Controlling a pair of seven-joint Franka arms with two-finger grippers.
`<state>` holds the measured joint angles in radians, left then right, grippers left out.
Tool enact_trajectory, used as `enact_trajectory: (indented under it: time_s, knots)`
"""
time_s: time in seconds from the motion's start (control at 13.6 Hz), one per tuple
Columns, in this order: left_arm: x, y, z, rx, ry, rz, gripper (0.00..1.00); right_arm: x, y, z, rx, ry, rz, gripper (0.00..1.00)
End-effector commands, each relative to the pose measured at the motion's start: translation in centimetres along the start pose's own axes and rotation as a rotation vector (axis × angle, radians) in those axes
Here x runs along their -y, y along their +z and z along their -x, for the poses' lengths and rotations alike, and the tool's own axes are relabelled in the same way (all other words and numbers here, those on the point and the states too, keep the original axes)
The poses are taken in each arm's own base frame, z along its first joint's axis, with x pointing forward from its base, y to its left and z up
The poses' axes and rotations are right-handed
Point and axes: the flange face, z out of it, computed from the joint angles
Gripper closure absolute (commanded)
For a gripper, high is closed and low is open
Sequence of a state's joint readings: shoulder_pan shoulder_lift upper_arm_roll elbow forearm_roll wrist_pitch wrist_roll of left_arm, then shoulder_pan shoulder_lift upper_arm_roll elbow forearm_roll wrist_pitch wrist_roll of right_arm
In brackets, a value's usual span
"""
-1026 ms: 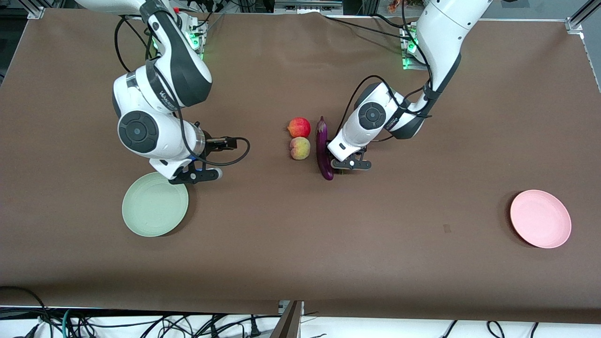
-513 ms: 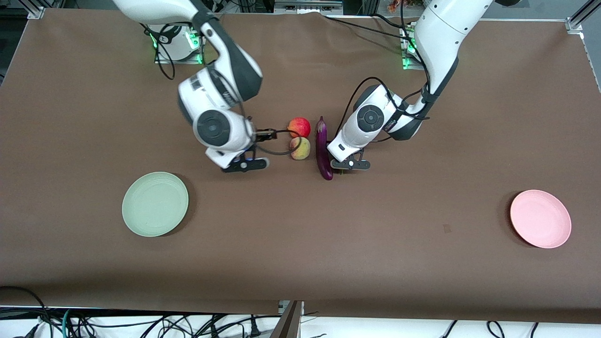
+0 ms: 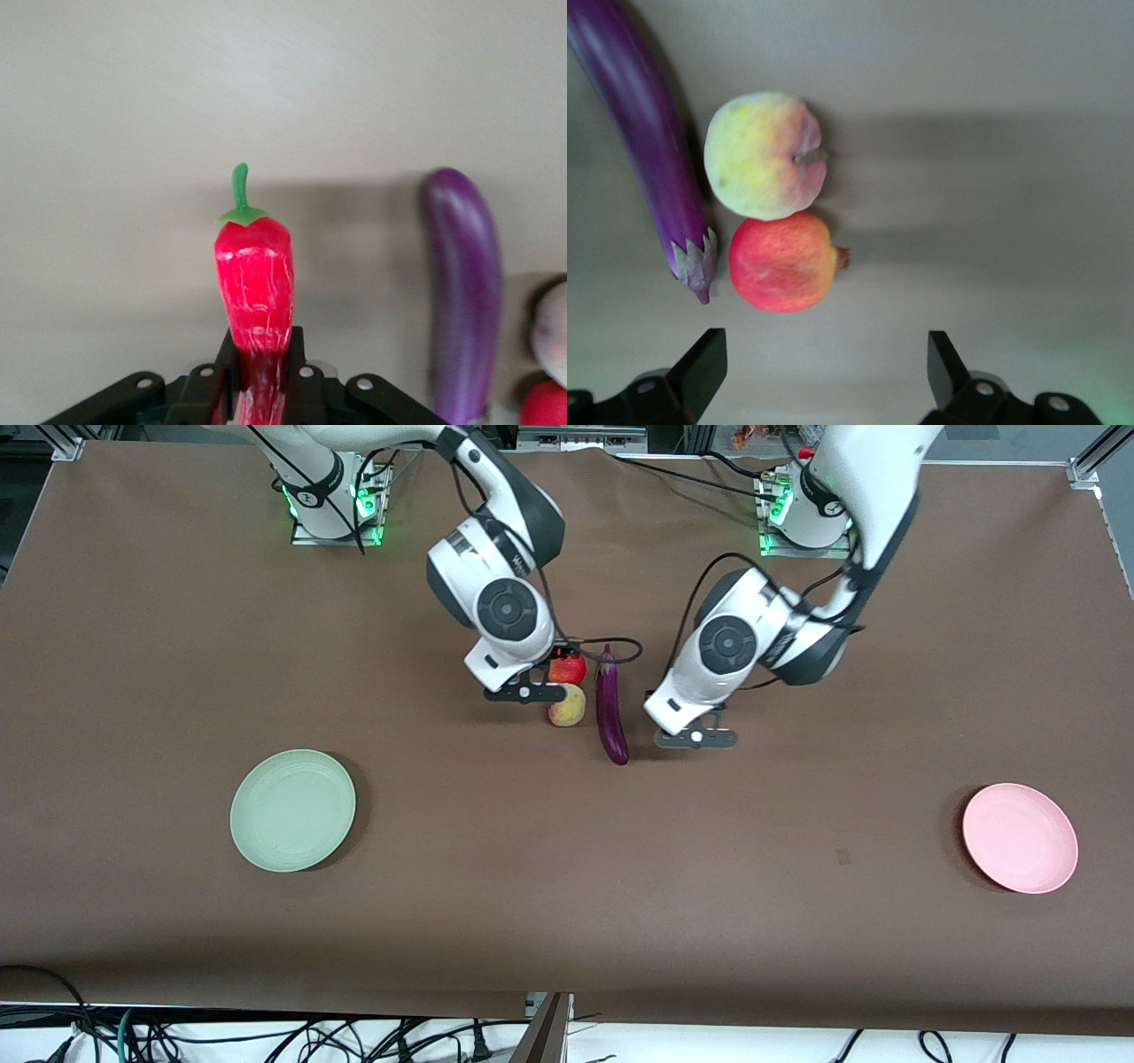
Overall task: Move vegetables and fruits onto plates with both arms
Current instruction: 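Grasp the red chili with the left gripper while the right gripper lowers, then lower the chili onto the pink plate while the right gripper grasps the apple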
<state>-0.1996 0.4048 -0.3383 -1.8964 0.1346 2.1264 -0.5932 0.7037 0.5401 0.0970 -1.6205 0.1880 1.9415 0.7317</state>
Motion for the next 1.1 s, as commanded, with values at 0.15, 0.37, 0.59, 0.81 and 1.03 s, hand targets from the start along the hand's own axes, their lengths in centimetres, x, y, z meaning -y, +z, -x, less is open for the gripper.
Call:
enact_trajectory:
  time_s: [0.15, 0.37, 0.59, 0.81, 1.03]
  knots:
    - [10.7, -5.5, -4.3, -0.049, 0.163, -0.08, 0.97, 2.2, 2.8, 3.0, -0.042, 0.038, -0.022, 0.0]
    - [19.6, -7.0, -7.5, -0.066, 0.263, -0.062, 0.96, 3.2, 5.1, 3.4, -0.051, 0.028, -0.008, 0.0]
    - [28.1, -6.5, -9.9, -0.076, 0.327, -0.066, 0.96, 3.6, 7.6, 2.8, -0.065, 0.021, -0.004, 0.0]
    - [35.6, -5.4, -13.9, -0.091, 0.474, -0.186, 0.96, 3.8, 9.3, 2.1, -0.099, 0.015, 0.009, 0.0]
    - [41.1, -2.6, -16.5, -0.078, 0.631, -0.254, 0.96, 3.8, 9.7, 1.8, -0.115, 0.011, 0.006, 0.0]
